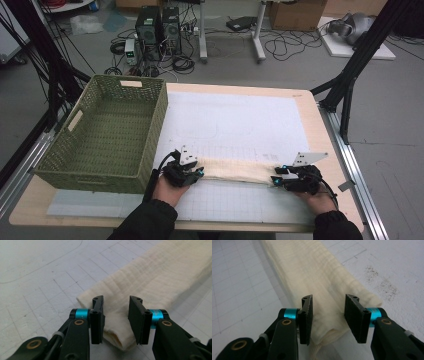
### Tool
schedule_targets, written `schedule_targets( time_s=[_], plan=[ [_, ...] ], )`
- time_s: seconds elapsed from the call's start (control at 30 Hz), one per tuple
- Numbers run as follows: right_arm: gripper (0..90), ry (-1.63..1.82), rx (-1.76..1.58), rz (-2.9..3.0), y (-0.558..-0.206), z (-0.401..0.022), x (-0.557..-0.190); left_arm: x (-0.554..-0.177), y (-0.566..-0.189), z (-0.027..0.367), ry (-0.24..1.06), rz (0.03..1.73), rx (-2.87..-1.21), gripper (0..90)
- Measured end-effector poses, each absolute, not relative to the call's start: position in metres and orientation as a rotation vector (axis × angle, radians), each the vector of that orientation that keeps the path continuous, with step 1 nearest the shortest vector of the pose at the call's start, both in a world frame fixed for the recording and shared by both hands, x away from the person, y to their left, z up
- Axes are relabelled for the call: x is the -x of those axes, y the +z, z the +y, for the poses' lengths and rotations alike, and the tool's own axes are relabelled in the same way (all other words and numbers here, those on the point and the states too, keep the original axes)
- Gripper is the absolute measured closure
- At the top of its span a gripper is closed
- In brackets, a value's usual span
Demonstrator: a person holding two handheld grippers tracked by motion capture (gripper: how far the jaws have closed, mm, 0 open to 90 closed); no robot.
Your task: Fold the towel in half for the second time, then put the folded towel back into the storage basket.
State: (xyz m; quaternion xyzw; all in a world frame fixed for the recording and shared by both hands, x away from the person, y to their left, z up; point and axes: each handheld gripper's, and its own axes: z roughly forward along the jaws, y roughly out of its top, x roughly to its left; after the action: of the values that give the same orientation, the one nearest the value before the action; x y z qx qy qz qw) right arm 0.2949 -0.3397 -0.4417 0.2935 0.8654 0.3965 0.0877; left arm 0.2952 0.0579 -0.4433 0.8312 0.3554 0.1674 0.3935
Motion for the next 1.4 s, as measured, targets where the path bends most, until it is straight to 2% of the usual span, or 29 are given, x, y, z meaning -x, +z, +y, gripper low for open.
schedule_targets(
  time_s=[0.2, 0.47, 0.77, 1.4],
  plan=[
    [53.4, 1.185, -0.877, 2.567, -0.441, -0.338, -0.293, -0.293, -0.443, 0.058, 0.434, 0.885, -2.101, 62.2],
    [43.5, 1.266, -0.901, 2.484, -0.431, -0.340, -0.291, -0.293, -0.437, 0.065, 0.395, 0.866, -2.049, 52.5],
    [41.1, 1.238, -0.914, 2.468, -0.431, -0.340, -0.291, -0.290, -0.435, 0.066, 0.389, 0.863, -2.037, 48.4],
    [38.5, 1.258, -0.966, 2.413, -0.428, -0.346, -0.290, -0.289, -0.432, 0.067, 0.403, 0.874, -2.017, 47.8]
  ],
)
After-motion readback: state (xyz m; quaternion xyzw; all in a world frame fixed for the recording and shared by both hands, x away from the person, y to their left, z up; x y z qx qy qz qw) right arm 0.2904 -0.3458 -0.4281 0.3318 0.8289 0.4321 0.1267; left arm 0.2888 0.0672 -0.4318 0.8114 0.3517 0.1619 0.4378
